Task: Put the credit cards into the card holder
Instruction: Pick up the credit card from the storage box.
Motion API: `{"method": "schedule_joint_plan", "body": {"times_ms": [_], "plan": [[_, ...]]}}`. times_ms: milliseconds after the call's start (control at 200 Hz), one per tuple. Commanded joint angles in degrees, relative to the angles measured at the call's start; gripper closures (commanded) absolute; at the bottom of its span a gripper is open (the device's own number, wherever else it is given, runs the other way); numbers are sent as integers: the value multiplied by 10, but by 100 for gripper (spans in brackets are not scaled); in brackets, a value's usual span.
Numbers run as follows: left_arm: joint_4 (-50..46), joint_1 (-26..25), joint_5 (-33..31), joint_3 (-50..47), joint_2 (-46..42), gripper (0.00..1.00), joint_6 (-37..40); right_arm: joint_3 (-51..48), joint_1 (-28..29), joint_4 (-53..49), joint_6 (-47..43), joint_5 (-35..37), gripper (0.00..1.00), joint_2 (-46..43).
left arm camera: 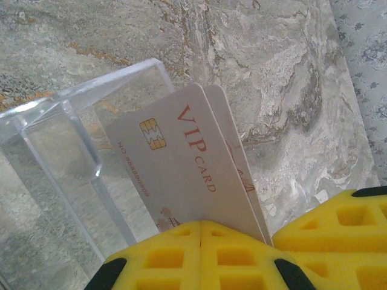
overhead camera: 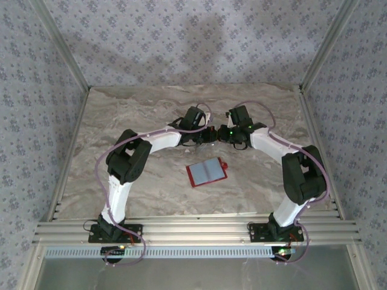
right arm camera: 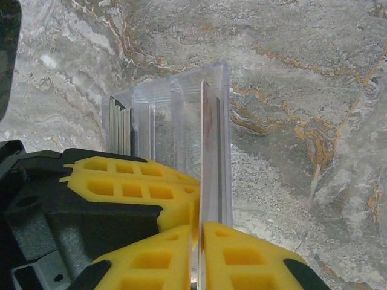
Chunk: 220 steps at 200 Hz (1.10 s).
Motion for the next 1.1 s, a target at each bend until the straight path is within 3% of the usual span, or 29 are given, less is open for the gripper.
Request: {"method": "schedule_joint_plan", "body": {"times_ms": [0,240,340,790,1094], "plan": [[-53,-8,-41,2,41,99,19,-9,3,6,7,-38,83,-25],[-63,-12,-55,12,50,99,23,-21,-2,13,10,-38,82,-38],[-66,-13,-59,14,52,99,25,-23,-3,14,10,-38,89,-38],[-69,-13,-62,15,54,99,26,-30,-7,11,12,-24,100,-51],[-67,-13,-59,15,54,99,23,-39,-9,-3,9,2,100,-69]]}}
